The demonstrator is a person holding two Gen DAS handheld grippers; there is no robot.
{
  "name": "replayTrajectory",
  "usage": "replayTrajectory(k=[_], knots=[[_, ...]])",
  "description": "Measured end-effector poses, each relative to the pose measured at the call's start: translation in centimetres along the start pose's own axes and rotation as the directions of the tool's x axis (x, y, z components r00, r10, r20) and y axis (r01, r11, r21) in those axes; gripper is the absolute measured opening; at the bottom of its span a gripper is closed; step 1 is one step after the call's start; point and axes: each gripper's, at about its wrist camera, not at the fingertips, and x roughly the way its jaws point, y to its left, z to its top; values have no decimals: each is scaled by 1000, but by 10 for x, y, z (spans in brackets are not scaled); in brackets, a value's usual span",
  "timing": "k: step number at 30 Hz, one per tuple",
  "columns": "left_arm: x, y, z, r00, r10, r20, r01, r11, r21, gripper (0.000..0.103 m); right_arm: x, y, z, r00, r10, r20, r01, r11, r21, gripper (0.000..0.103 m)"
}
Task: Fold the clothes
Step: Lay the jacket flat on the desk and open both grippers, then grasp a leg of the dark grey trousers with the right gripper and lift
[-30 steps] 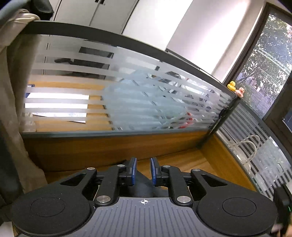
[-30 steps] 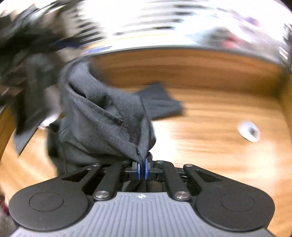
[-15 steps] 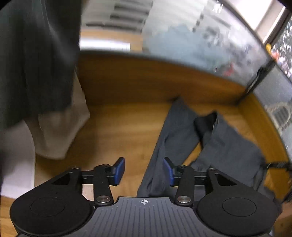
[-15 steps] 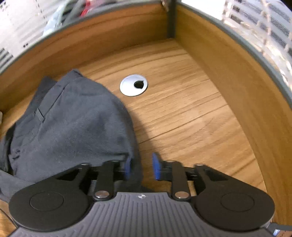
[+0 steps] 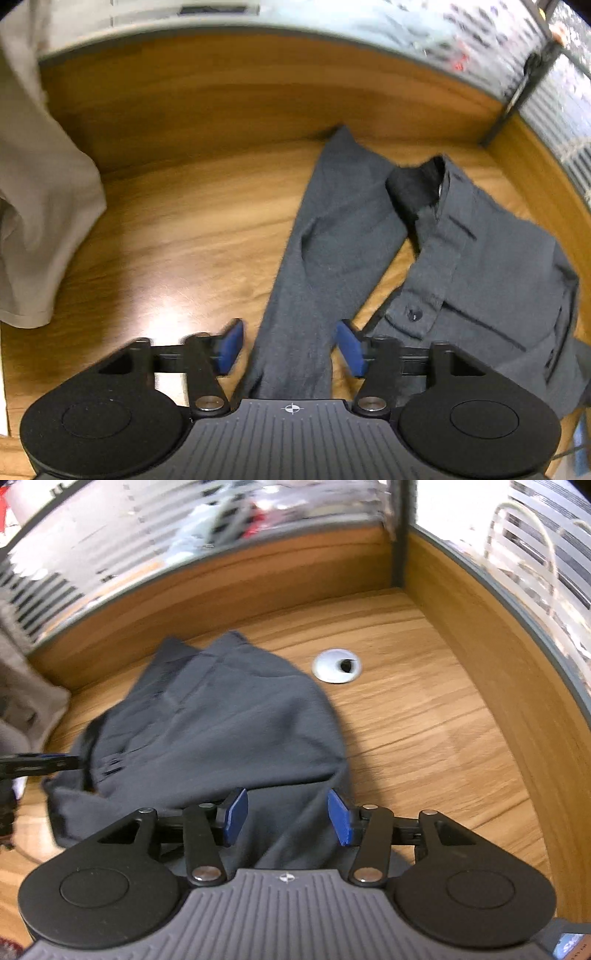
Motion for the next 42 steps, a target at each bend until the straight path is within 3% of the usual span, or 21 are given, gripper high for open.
replayTrajectory(k=[3,10,14,19,23,25,26,27,28,31,35,39,42], knots=[[-8,-5,-7,1000,-24,-5,24,999,28,6,-11,21,-5,999,41,11,-40,998,-42,60],[-73,-31,-40,981,-191,26,188,980,69,6,-21,74,-15,984,180,-10,-180,980,-84,63],[-110,-65,-65,954,-298,35,290,946,143,5,-20,106,-22,955,296,-29,-297,953,-55,66],[-142,-104,-95,918,-396,26,376,889,260,3,-10,138,-30,899,433,-71,-430,902,45,72],[-160,-124,-119,892,-451,-7,427,840,335,3,14,157,-38,881,442,-169,-436,897,72,72],[-166,-134,-128,881,-472,-23,446,813,373,3,26,164,-48,871,431,-238,-429,901,63,63],[-168,-137,-132,875,-484,-31,457,801,387,3,31,167,-53,865,424,-268,-425,903,57,42],[-170,-138,-136,872,-489,-37,462,794,396,3,36,171,-59,859,416,-299,-421,905,50,11],[-171,-139,-140,871,-489,-42,463,790,403,4,37,172,-66,858,406,-314,-414,909,45,4],[-178,-133,-149,863,-503,-47,478,782,401,8,20,167,-83,870,397,-292,-404,914,39,4],[-191,-112,-161,861,-508,-17,475,792,382,20,-18,139,-107,895,378,-236,-370,926,78,4],[-188,-83,-160,884,-467,4,438,832,340,27,-56,103,-139,933,305,-190,-288,951,111,3],[-179,-65,-156,914,-405,24,379,873,307,27,-86,71,-173,959,232,-161,-208,965,157,3]])
